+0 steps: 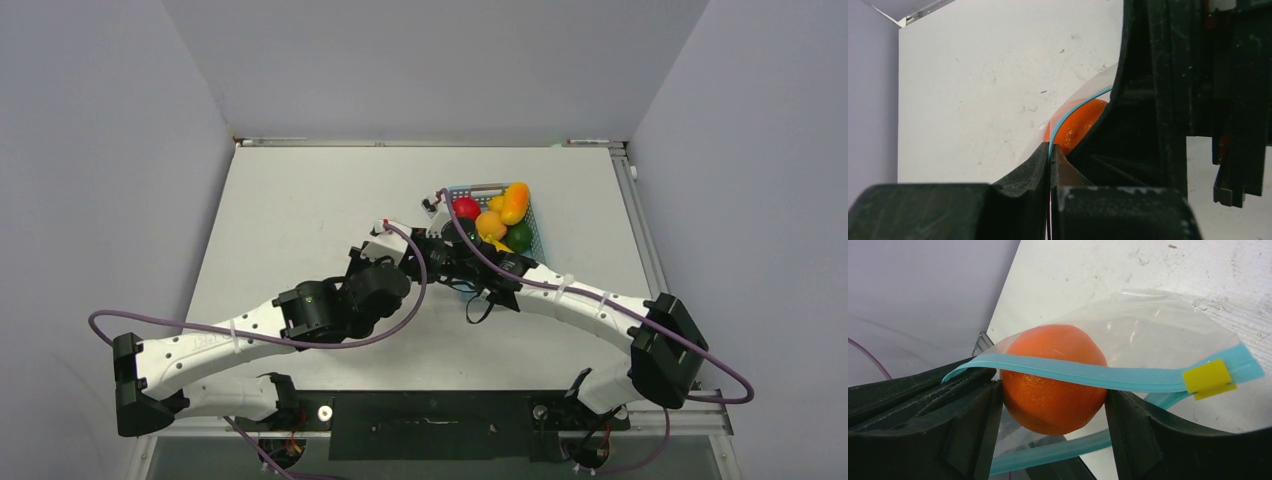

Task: Place the food in the zip-top bag and seal the zipper
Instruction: Place the fake fruit in the zipper food storage bag, then adjust the zipper food storage bag at the center of the board.

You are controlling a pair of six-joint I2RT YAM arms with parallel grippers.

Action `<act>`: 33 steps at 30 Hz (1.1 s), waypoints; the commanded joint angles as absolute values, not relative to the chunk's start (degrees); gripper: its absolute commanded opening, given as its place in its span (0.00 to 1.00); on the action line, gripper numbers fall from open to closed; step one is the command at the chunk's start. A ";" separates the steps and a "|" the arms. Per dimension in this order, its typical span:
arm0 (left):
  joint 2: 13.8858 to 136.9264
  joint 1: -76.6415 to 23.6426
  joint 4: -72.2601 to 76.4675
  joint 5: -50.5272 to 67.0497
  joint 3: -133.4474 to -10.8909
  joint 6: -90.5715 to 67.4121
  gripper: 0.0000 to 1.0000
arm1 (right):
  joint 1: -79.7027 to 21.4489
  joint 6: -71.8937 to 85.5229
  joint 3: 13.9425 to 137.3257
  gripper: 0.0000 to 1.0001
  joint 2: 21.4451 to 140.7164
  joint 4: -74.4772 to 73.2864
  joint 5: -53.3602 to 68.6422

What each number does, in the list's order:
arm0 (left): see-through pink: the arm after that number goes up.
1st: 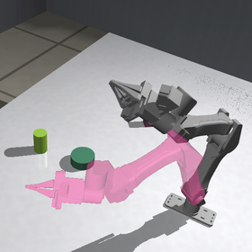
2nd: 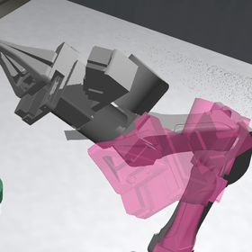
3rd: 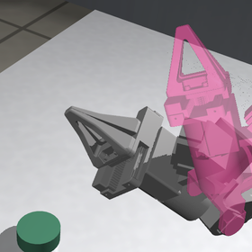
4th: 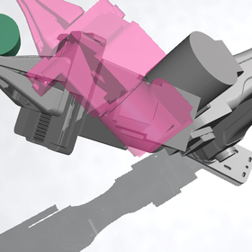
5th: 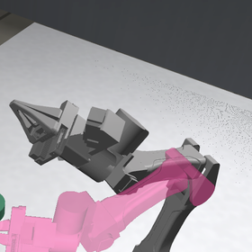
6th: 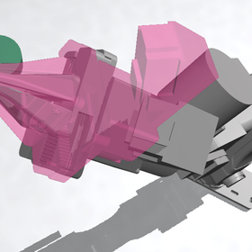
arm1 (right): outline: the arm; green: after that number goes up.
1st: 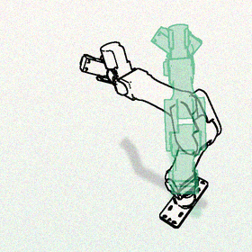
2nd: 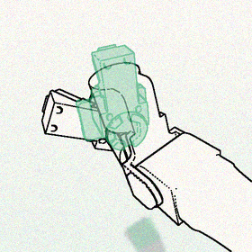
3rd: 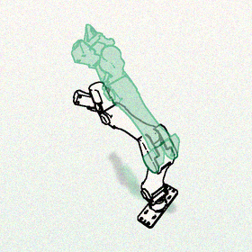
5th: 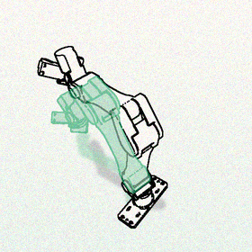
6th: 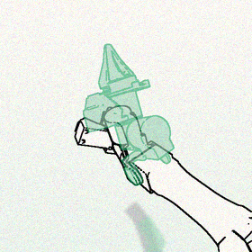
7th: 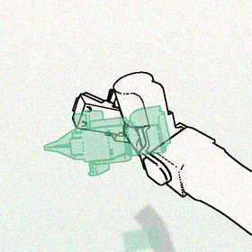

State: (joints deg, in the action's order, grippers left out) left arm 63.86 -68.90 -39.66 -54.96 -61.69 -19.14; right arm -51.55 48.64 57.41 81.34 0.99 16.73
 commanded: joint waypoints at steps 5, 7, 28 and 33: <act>62.90 -68.91 -37.20 -55.62 -61.70 -19.54 0.00 | -53.39 48.35 60.52 0.90 82.45 3.72 13.36; 63.20 -68.91 -37.55 -56.00 -61.91 -19.79 0.00 | -53.48 48.19 60.49 0.97 81.94 3.59 12.91; 65.92 -68.30 -40.29 -58.00 -63.19 -21.62 0.00 | -53.69 48.86 58.82 0.96 72.45 -10.01 3.82; 66.09 -68.03 -40.17 -57.52 -63.30 -21.75 0.00 | -53.69 52.29 56.07 0.98 71.11 -9.02 2.46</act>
State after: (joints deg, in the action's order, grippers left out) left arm 66.15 -68.49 -40.51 -57.01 -61.67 -20.73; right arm -53.34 49.25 57.56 73.41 -8.88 5.52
